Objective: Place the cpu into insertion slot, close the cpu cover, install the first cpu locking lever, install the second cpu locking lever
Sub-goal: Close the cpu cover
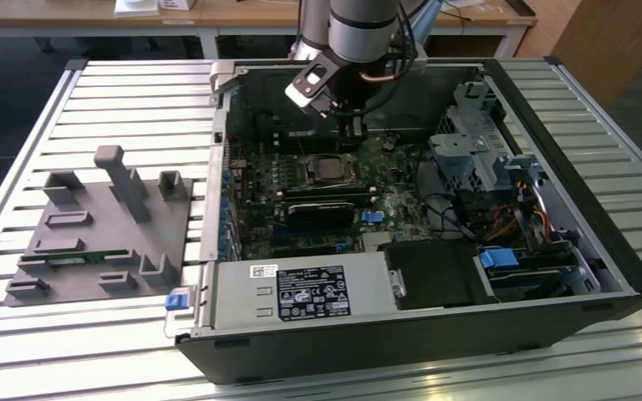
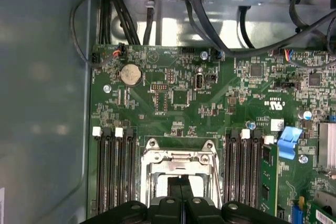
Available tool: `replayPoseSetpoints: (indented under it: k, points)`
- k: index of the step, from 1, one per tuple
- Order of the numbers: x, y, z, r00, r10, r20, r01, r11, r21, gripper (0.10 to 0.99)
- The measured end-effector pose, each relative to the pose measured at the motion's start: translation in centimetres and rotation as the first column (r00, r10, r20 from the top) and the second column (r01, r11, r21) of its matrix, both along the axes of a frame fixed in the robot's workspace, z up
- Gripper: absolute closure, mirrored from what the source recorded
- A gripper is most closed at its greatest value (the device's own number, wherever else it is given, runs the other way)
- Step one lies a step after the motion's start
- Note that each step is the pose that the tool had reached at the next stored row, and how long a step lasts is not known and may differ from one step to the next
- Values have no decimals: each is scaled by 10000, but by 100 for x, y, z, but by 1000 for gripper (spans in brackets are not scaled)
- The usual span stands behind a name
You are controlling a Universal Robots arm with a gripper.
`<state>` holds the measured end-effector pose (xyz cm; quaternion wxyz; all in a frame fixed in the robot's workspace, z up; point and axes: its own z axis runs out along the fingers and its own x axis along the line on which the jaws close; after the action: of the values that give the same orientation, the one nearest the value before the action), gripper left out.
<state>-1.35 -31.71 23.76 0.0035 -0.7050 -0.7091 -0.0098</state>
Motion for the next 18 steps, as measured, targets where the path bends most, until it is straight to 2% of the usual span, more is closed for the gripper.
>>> replayPoseSetpoints:
  k: [6,18]
  points:
    - [-30,-36,-35,10000,6,1,-6,10000,2,980]
    - [-89,-36,-53,10000,6,1,-6,10000,3,980]
